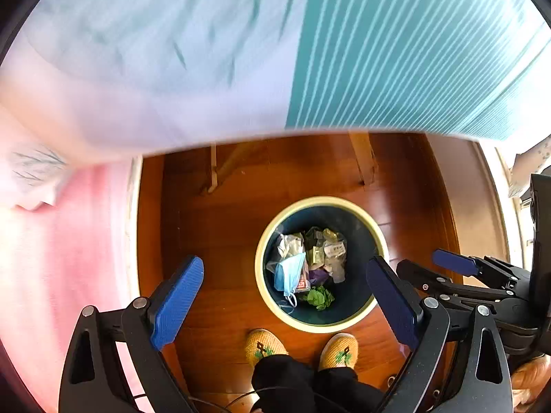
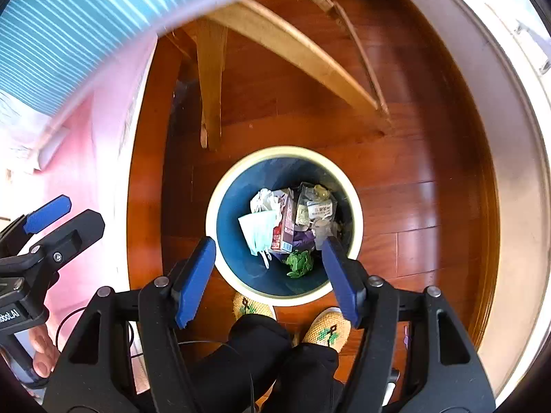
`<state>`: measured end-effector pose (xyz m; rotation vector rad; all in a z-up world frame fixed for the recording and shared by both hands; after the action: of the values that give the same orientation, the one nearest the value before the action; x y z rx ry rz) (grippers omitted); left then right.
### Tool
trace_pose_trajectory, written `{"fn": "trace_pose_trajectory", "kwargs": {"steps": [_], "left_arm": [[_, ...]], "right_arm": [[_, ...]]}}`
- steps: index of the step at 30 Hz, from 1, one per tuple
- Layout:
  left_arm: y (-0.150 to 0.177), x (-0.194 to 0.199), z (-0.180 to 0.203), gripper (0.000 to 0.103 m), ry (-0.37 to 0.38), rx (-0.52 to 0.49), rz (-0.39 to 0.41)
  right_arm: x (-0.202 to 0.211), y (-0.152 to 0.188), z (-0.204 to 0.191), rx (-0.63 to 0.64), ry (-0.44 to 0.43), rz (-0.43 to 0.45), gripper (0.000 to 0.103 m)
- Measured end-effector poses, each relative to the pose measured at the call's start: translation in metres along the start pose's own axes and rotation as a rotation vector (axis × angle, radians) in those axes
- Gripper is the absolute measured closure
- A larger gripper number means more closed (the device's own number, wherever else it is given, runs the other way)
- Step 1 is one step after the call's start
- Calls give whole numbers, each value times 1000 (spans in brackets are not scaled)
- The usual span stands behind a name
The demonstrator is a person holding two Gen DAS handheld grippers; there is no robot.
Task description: Collect trash
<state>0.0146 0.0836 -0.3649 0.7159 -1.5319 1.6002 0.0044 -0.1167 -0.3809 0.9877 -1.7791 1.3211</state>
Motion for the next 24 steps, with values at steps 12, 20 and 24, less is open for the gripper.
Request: {"fn": "trace_pose_trajectory", "kwargs": {"steps": [12,20,24], "left_arm": [[-67,102,20,6,-38,7,67],[-124,183,38,6,-52,26,138],[-148,220,44,6,-55,47,157]], "right_arm": [[107,-61,-19,-2,1,85,38],[188,-111,-41,28,6,147,38],[225,-134,-52,62,21,175,38]]}}
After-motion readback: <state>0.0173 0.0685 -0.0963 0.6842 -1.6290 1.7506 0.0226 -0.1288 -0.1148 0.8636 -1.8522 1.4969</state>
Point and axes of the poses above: each gripper's, at about its wrist camera, not at the fingertips, and x roughly against the way its jaws point, z to its right, y to its underside, the point moved 3 cm from there along -x, roughly the way its jaws point, and after that the axes turned 15 degrees about z, right-handed, at the moved point
